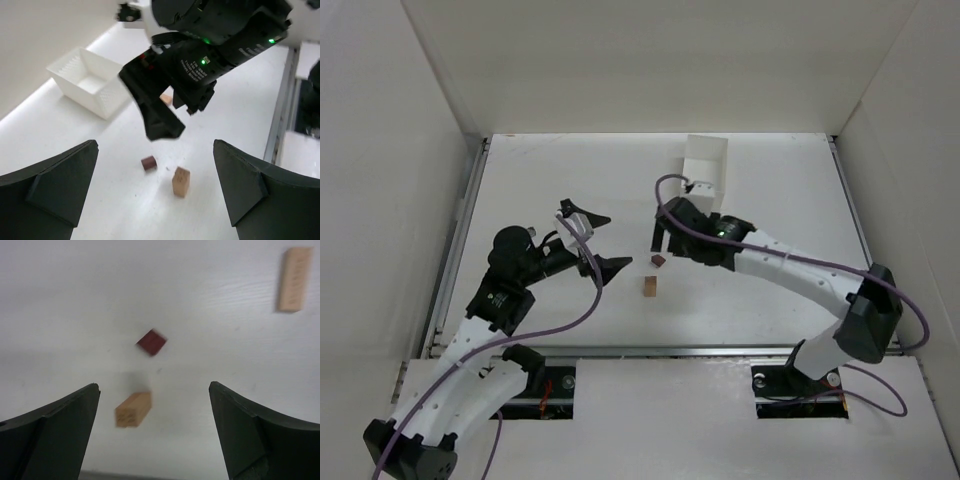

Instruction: Build the wood block tower

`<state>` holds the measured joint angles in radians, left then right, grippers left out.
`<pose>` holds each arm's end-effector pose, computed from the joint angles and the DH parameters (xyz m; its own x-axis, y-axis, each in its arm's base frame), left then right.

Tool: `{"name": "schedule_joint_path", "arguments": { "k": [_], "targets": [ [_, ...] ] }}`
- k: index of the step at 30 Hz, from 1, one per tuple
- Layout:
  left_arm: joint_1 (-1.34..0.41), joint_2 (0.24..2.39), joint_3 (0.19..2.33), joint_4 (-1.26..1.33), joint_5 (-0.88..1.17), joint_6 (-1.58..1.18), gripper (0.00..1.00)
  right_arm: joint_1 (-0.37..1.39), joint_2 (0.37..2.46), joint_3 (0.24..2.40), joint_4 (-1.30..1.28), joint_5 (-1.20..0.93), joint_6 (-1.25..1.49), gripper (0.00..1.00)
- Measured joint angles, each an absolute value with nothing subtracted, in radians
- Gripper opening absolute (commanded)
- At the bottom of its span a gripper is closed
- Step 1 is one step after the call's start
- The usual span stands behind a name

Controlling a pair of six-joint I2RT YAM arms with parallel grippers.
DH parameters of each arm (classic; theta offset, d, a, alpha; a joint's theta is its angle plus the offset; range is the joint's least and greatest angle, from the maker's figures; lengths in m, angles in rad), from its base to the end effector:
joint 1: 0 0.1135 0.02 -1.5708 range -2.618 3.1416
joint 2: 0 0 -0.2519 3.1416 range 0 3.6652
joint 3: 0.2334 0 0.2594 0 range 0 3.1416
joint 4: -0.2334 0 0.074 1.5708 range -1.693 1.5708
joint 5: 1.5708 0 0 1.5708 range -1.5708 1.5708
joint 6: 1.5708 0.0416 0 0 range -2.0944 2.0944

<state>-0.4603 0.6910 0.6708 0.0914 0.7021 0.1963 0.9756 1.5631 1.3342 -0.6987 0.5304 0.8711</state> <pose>0.1537 -0.1062 0.3364 0.2412 0.0466 -0.9693 0.8863 0.3964 0.2396 0.2099 0.2725 0.2786 -0.7052 0.1355 -0.6959 -0.0072 0.9801 0.1982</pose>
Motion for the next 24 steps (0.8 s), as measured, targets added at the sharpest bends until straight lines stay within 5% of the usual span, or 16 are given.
{"name": "schedule_joint_path", "arguments": {
  "k": [5,10,15,24],
  "targets": [
    [-0.432,0.714,0.710,0.149,0.649,0.096,1.00,0.678,1.480,1.263,-0.666,0.479,0.736,0.89],
    [-0.389,0.763,0.710,0.141,0.616,0.069,1.00,0.452,1.625,1.292,-0.615,0.368,0.607,0.70],
    [-0.354,0.810,0.712,0.128,0.595,0.072,1.00,0.380,1.862,1.302,-0.588,0.286,0.524,0.69],
    [-0.301,0.856,0.714,0.134,0.598,0.068,1.00,0.327,1.914,1.328,-0.573,0.263,0.466,0.59]
  ]
}}
